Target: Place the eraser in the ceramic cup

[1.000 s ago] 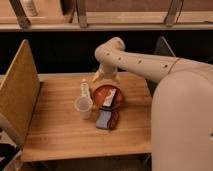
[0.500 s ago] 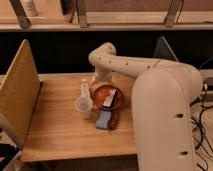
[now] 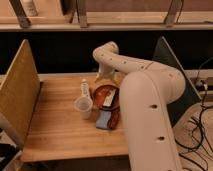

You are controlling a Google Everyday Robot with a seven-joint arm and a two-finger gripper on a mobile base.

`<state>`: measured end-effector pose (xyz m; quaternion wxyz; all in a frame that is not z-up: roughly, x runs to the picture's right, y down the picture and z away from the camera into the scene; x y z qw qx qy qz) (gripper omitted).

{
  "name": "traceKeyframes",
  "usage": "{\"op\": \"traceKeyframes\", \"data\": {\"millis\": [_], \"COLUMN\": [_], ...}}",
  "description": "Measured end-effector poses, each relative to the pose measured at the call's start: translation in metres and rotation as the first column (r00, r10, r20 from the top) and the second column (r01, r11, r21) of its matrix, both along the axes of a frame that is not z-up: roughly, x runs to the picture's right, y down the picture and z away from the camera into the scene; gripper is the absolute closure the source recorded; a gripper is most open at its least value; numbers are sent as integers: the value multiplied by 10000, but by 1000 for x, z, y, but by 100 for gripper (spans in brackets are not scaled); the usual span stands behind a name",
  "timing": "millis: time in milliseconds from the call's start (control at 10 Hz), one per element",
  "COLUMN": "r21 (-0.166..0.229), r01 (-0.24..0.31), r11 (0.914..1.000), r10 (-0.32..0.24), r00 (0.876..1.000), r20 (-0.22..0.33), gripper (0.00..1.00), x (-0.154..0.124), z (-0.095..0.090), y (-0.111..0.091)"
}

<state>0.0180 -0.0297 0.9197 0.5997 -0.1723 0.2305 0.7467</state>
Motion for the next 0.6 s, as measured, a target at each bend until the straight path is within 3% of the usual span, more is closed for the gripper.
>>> {"op": "traceKeyframes", "data": {"millis": [200,500,600], "r21": [-648,-1229,-1219], "r01": [-452,-1060,-1091], "r11": [9969,9867,9865], "r10": [419,960,991], "r00": [9978,9918,9914], "r20": [-508,-845,-858], "gripper": [20,20,20], "x": [17,26,28], "z": [18,26,26], "y": [14,27,27]}}
